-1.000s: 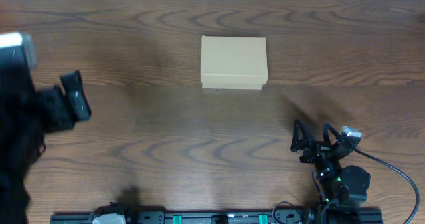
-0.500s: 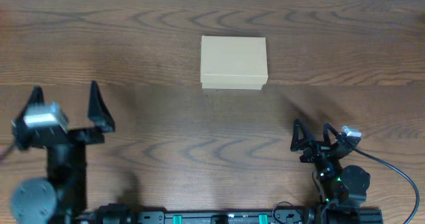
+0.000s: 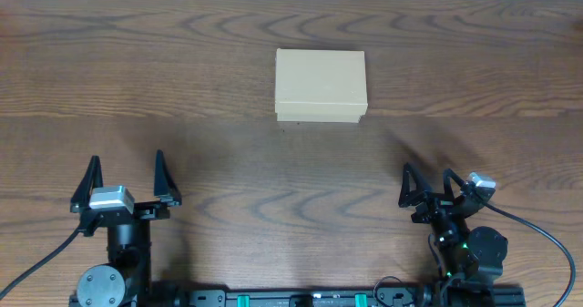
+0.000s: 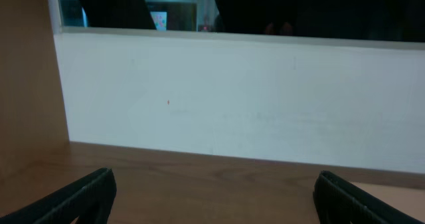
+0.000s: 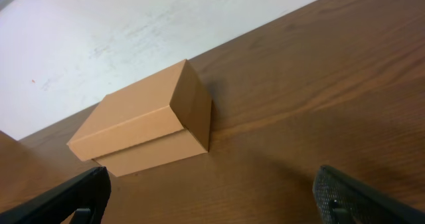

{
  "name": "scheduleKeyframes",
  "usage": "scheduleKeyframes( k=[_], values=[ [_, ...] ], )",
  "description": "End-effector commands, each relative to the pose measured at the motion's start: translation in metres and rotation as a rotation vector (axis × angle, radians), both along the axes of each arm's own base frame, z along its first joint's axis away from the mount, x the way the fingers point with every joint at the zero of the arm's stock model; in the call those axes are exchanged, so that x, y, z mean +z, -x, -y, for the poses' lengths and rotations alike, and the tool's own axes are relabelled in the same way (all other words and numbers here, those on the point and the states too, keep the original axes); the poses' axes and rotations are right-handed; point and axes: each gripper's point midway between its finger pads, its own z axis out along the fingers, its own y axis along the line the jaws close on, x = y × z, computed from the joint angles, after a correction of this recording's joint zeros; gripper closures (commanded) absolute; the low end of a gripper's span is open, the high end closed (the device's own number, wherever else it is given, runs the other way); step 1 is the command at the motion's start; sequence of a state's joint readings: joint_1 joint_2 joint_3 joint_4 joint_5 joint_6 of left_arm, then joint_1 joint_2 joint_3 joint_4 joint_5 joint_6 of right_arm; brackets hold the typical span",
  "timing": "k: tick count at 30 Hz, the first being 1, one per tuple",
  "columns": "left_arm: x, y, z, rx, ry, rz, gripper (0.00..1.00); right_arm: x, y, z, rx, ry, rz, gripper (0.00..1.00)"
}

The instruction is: Pack container

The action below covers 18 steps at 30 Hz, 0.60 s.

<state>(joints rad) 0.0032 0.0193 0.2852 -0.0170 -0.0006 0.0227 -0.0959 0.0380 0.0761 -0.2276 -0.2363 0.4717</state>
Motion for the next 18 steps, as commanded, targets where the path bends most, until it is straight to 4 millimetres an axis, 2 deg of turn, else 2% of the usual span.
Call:
scheduleKeyframes(
  k=[1, 7, 18],
  values=[
    [-0.004, -0.001, 0.0, 0.004, 0.002, 0.013, 0.04, 0.0, 0.001, -0.003, 0.012, -0.014, 0.001, 0.01],
    [-0.021, -0.008, -0.001, 0.004, 0.001, -0.011, 0.04, 0.0, 0.001, -0.003, 0.012, -0.014, 0.001, 0.01],
    [-0.063, -0.022, -0.001, 0.007, 0.0, -0.049, 0.04, 0.0, 0.001, -0.003, 0.012, -0.014, 0.001, 0.01]
  ],
)
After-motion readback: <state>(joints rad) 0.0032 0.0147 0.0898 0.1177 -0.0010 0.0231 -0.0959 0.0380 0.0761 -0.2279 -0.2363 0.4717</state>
